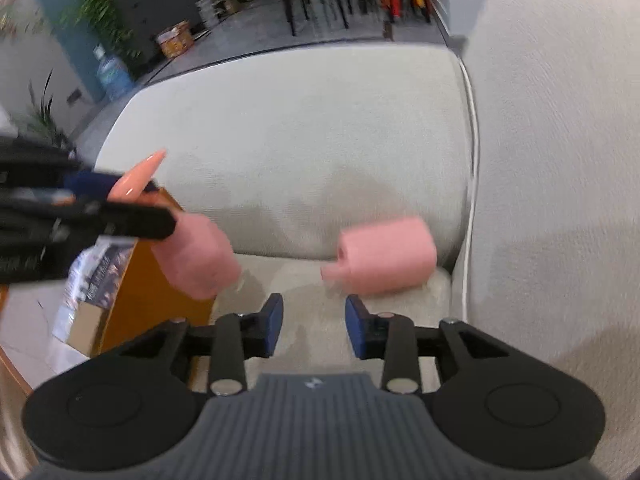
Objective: Organize rigid objects
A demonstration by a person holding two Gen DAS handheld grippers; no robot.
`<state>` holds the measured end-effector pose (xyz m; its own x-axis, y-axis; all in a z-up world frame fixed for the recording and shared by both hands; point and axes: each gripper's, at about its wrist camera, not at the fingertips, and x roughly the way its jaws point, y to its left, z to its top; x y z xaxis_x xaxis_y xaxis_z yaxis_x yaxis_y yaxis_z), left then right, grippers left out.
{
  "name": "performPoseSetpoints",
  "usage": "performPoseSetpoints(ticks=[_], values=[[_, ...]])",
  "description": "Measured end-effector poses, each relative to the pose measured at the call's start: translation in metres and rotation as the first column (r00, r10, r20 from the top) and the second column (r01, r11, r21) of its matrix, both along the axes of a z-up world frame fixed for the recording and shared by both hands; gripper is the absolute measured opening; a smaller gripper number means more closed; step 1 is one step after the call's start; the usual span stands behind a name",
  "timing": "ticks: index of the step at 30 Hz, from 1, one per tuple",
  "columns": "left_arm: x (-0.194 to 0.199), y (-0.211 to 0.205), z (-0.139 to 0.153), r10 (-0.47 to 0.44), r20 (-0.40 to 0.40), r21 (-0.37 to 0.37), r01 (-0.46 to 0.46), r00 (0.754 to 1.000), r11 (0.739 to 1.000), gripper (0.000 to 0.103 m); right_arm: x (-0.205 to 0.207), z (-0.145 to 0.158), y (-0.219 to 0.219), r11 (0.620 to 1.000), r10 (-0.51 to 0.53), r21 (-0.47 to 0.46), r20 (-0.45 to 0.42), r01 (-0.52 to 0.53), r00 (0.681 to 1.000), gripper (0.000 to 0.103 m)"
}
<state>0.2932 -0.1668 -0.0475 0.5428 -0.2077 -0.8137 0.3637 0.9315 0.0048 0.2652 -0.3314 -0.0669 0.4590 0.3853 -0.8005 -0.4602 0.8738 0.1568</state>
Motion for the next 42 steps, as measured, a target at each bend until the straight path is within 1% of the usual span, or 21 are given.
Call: performPoseSetpoints(ticks=[2, 5, 8, 10, 11, 12, 15, 16, 18, 19, 21, 24, 26, 29, 32, 34, 35, 36, 38, 41, 42], values=[[0.006, 0.001, -0.006, 0.002, -0.003, -0.005, -0.002, 1.000, 1.000, 0.028, 0.002, -0.001, 0.005, 0.998, 0.005, -0.065, 0.040, -0.002, 0.999, 0.050], [0.010, 0.006, -0.011, -0.001, -0.011, -0.022, 0.000, 1.000, 1.000, 0.028, 0.007, -0.013, 0.017, 0.983, 0.061, -0.178, 0.088, -0.045, 0.994, 0.050], [0.013, 0.013, -0.016, -0.007, -0.013, -0.038, 0.006, 1.000, 0.999, 0.028, 0.010, -0.034, 0.035, 0.939, 0.154, -0.326, 0.121, -0.107, 0.981, 0.050], [0.015, 0.017, -0.019, -0.012, -0.010, -0.043, 0.011, 1.000, 0.999, 0.028, 0.003, -0.048, 0.051, 0.873, 0.268, -0.459, 0.169, -0.164, 0.949, 0.054], [0.014, 0.021, -0.021, -0.017, -0.011, -0.049, 0.016, 1.000, 0.999, 0.028, 0.001, -0.057, 0.058, 0.822, 0.336, -0.538, 0.190, -0.188, 0.923, 0.061], [0.014, 0.024, -0.022, -0.021, -0.013, -0.056, 0.021, 1.000, 0.998, 0.028, -0.003, -0.064, 0.063, 0.781, 0.386, -0.590, 0.200, -0.203, 0.901, 0.065], [0.014, 0.031, -0.027, -0.029, -0.014, -0.069, 0.028, 0.999, 0.997, 0.028, -0.011, -0.087, 0.074, 0.655, 0.518, -0.713, 0.182, -0.251, 0.836, 0.065], [0.015, 0.034, -0.028, -0.032, -0.013, -0.073, 0.031, 0.999, 0.997, 0.028, -0.012, -0.092, 0.076, 0.627, 0.544, -0.733, 0.168, -0.264, 0.822, 0.065], [0.016, 0.038, -0.031, -0.034, -0.012, -0.084, 0.032, 0.999, 0.996, 0.028, -0.011, -0.104, 0.078, 0.583, 0.575, -0.765, 0.148, -0.275, 0.805, 0.065], [0.016, 0.040, -0.033, -0.035, -0.014, -0.091, 0.034, 0.999, 0.995, 0.028, -0.010, -0.108, 0.079, 0.569, 0.588, -0.776, 0.154, -0.272, 0.794, 0.065], [0.017, 0.042, -0.036, -0.040, -0.020, -0.106, 0.037, 0.999, 0.994, 0.028, -0.011, -0.113, 0.083, 0.531, 0.629, -0.806, 0.168, -0.261, 0.759, 0.065], [0.020, 0.047, -0.038, -0.035, -0.023, -0.117, 0.032, 0.999, 0.993, 0.028, -0.006, -0.122, 0.091, 0.462, 0.690, -0.844, 0.148, -0.273, 0.709, 0.064], [0.021, 0.051, -0.037, -0.031, -0.022, -0.127, 0.028, 0.999, 0.991, 0.028, 0.003, -0.124, 0.098, 0.442, 0.706, -0.854, 0.142, -0.275, 0.694, 0.063], [0.021, 0.056, -0.036, -0.024, -0.019, -0.131, 0.022, 1.000, 0.991, 0.028, 0.021, -0.126, 0.103, 0.464, 0.682, -0.841, 0.138, -0.278, 0.719, 0.061], [0.019, 0.060, -0.032, -0.012, -0.012, -0.135, 0.010, 1.000, 0.991, 0.028, 0.033, -0.125, 0.104, 0.492, 0.641, -0.830, 0.143, -0.261, 0.754, 0.060], [0.014, 0.064, -0.025, -0.009, -0.004, -0.148, 0.008, 1.000, 0.989, 0.028, 0.035, -0.120, 0.102, 0.524, 0.613, -0.818, 0.168, -0.238, 0.772, 0.059], [0.011, 0.065, -0.021, -0.010, 0.002, -0.156, 0.011, 1.000, 0.988, 0.028, 0.038, -0.114, 0.100, 0.553, 0.586, -0.803, 0.185, -0.222, 0.789, 0.059], [0.007, 0.067, -0.015, -0.011, 0.010, -0.166, 0.013, 1.000, 0.986, 0.028, 0.040, -0.106, 0.096, 0.600, 0.545, -0.773, 0.206, -0.206, 0.813, 0.059], [-0.004, 0.073, -0.003, -0.007, 0.028, -0.188, 0.012, 1.000, 0.982, 0.028, 0.040, -0.085, 0.083, 0.710, 0.442, -0.686, 0.257, -0.160, 0.860, 0.059], [-0.031, 0.088, 0.022, 0.005, 0.068, -0.242, 0.011, 0.998, 0.970, 0.028, 0.031, -0.036, 0.061, 0.868, 0.260, -0.491, 0.322, -0.074, 0.910, 0.059], [-0.040, 0.094, 0.030, 0.010, 0.082, -0.261, 0.012, 0.997, 0.965, 0.028, 0.025, -0.020, 0.053, 0.910, 0.200, -0.413, 0.331, -0.049, 0.922, 0.059]])
